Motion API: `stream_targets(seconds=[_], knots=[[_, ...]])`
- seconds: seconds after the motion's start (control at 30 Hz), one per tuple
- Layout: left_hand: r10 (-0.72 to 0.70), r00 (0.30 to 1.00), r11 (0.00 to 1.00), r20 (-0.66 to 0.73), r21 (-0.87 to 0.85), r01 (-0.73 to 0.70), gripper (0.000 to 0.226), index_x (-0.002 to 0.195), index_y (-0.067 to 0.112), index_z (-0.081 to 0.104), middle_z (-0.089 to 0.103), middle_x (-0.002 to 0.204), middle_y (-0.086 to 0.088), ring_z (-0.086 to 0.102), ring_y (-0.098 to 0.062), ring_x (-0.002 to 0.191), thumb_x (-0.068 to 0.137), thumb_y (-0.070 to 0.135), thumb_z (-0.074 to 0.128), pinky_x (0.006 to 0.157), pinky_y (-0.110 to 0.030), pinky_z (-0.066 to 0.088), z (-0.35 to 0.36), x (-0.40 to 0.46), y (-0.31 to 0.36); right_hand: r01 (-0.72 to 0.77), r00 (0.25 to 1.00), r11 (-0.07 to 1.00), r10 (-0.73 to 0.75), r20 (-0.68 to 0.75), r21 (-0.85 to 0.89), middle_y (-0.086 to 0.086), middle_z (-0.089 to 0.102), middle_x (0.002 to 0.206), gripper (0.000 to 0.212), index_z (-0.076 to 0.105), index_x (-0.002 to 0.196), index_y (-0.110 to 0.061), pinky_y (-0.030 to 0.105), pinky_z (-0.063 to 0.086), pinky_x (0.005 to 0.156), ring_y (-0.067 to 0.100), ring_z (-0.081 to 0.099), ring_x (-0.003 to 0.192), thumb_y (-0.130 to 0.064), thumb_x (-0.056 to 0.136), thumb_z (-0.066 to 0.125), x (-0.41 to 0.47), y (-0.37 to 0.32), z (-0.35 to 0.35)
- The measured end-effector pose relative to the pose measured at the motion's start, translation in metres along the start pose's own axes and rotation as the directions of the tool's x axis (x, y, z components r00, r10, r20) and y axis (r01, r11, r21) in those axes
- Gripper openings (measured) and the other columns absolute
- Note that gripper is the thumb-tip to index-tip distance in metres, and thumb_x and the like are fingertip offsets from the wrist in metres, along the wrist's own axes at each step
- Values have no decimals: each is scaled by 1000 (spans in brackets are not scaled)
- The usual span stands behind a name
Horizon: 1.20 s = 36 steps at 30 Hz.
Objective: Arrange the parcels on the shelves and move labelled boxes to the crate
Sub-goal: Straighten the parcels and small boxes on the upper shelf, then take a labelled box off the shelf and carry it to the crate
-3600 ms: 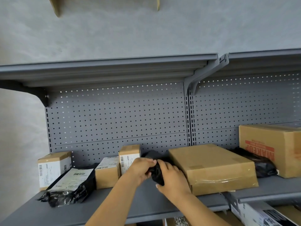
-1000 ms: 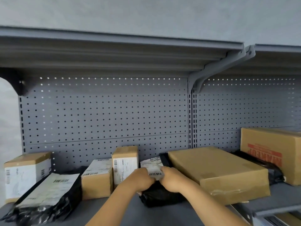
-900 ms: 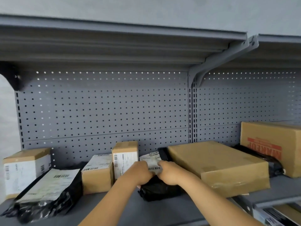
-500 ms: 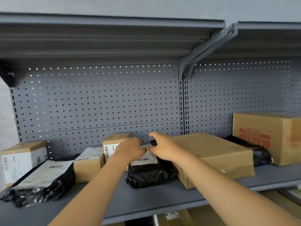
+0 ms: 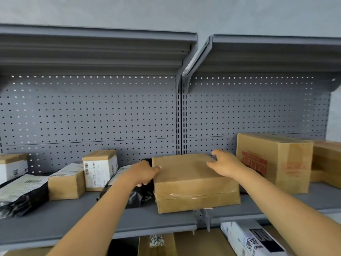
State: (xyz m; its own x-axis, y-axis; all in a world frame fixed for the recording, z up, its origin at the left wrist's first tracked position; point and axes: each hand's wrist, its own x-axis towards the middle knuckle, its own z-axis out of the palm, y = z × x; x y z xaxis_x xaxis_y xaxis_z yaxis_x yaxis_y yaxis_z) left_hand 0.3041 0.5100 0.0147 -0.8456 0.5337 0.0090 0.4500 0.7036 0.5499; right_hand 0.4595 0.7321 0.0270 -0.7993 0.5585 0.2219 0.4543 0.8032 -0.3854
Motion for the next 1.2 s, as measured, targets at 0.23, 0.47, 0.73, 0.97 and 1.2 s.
stream_targets(seconds=[0.23, 0.47, 0.73, 0.97, 1.2], knots=[[-142, 989, 934, 43, -326, 148, 38, 112, 8, 58, 64, 95, -4, 66, -21, 88, 98, 43, 49, 78, -35, 60, 20, -13, 14, -130, 984, 968, 100, 146, 215, 7, 61, 121, 54, 58, 124, -10, 29, 44, 78, 20, 59, 106, -54, 97, 44, -11, 48, 6], [-121, 992, 701, 18, -706, 99, 34, 122, 17, 53, 66, 112, -9, 66, -28, 99, 95, 38, 60, 83, -43, 58, 11, -45, 19, -92, 994, 851, 52, 91, 517, -1, 60, 114, 36, 54, 118, -18, 24, 44, 68, 15, 58, 99, -45, 96, 54, -29, 48, 4], [32, 997, 422, 76, -905, 55, 83, 138, 32, 42, 60, 130, -9, 60, -36, 116, 68, 30, 87, 90, -63, 52, 4, -71, 1, -46, 999, 545, 41, 28, 837, -5, 56, 131, 49, 46, 139, -29, 45, 52, 96, 19, 59, 110, -36, 94, 62, -49, 52, 9], [196, 979, 381, 64, -925, -16, 117, 153, 30, 24, 65, 130, -10, 65, -32, 116, 58, 15, 92, 93, -53, 54, 9, -84, -13, -130, 986, 318, -54, 155, 939, -6, 58, 130, 49, 42, 139, -45, 57, 53, 87, 23, 57, 116, -22, 99, 56, -67, 65, 2], [386, 917, 442, 99, -892, -89, 70, 141, 25, 45, 64, 133, -7, 63, -27, 120, 77, 14, 71, 90, -43, 54, 7, -114, -9, -93, 969, 329, -186, 161, 940, -16, 63, 131, 57, 42, 140, -51, 48, 47, 103, 14, 57, 124, -55, 87, 61, -77, 73, -11]])
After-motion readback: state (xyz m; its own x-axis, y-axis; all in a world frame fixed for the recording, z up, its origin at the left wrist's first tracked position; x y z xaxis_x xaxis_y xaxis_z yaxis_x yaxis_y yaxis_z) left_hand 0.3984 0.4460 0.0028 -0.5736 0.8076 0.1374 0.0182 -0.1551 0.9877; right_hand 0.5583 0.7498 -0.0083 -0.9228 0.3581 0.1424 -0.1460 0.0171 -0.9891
